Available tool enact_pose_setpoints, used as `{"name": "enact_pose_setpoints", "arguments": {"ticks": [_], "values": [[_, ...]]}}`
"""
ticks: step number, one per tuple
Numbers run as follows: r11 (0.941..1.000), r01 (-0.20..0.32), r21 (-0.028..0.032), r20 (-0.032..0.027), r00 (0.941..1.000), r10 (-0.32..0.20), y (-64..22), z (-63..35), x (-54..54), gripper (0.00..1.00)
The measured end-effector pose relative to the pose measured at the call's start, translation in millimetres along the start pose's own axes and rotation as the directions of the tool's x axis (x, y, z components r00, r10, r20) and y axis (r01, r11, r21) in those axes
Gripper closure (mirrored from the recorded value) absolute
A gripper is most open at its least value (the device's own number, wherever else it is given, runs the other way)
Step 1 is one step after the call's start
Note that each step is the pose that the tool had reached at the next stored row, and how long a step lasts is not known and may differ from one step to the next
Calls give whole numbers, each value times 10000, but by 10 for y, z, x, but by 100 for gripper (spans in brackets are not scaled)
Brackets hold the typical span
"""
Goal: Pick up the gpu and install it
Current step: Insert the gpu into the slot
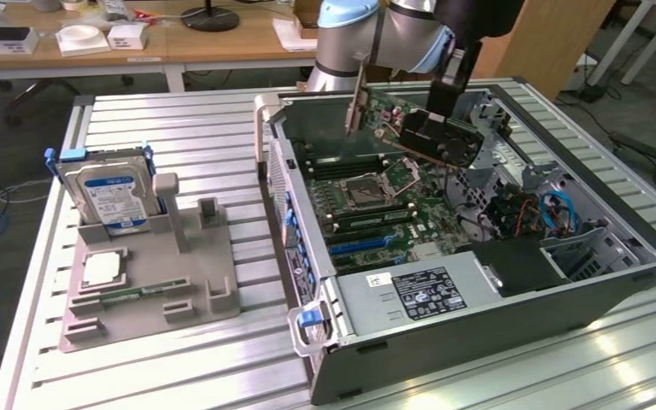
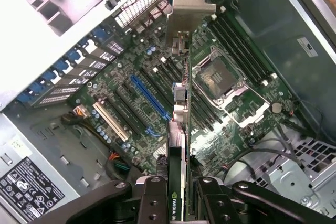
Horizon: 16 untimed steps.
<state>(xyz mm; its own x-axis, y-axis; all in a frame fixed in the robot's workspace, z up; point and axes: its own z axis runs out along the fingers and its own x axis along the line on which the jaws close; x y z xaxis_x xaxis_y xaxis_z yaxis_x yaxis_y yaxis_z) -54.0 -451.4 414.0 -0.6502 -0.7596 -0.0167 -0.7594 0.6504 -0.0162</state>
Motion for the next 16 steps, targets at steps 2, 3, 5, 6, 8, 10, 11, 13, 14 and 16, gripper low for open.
{"name": "enact_pose_setpoints", "arguments": {"ticks": [2,3,5,6,8,10,11,13,14,16], "values": [[9998,182,-3,3,9998,-182,0,0,0,74],[9996,268,-5,4,9996,-268,-1,0,2,74],[9992,399,-6,8,9992,-399,-1,0,7,74],[9989,464,-7,9,9989,-464,-1,0,10,74],[9981,610,-8,13,9981,-610,-2,0,17,74],[9973,732,-6,18,9973,-732,0,0,23,74],[9968,793,-5,21,9968,-793,0,0,26,74],[9957,923,-5,24,9957,-923,0,0,29,74],[9951,987,-6,25,9951,-987,0,0,29,74],[9938,1111,-8,27,9938,-1111,0,0,31,74]]}}
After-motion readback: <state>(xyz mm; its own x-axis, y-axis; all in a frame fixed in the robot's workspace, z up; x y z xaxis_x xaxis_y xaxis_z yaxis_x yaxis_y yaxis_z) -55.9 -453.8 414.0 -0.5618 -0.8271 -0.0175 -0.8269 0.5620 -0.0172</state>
